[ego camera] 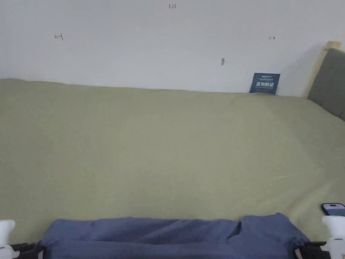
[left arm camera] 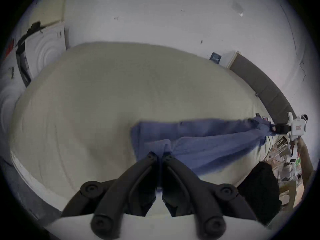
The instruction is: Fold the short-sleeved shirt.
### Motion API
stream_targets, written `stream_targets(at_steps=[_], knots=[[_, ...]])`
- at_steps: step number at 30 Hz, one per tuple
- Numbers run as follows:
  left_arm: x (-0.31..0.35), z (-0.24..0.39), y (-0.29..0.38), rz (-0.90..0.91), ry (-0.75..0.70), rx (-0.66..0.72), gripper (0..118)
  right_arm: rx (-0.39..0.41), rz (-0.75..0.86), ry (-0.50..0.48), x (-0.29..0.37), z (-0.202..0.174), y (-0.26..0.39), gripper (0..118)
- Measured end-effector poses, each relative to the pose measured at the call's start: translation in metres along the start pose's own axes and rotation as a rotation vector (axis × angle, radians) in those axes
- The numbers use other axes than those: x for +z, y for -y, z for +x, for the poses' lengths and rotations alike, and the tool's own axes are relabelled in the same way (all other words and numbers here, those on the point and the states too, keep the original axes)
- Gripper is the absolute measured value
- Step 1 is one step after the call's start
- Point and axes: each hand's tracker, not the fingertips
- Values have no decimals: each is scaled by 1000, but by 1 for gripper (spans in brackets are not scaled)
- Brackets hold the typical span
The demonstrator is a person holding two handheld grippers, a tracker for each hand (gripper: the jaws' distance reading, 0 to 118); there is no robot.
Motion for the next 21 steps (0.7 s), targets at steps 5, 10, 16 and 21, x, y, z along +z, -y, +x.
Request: stream_targets(at_steps=[5,10,16,21], knots=[[-19,-11,24,5,10,74,5,-143,34,2,-23,28,20,1],[-23,-15,22,31,-3,57,36,-88,26,30,-27,21,11,13],[23,-18,4,61,54,151,102,-34,97,95,15,-1,-7,96],[52,7,-15,113,-26,141,97,-26,194,139,46,-45,-26,87]])
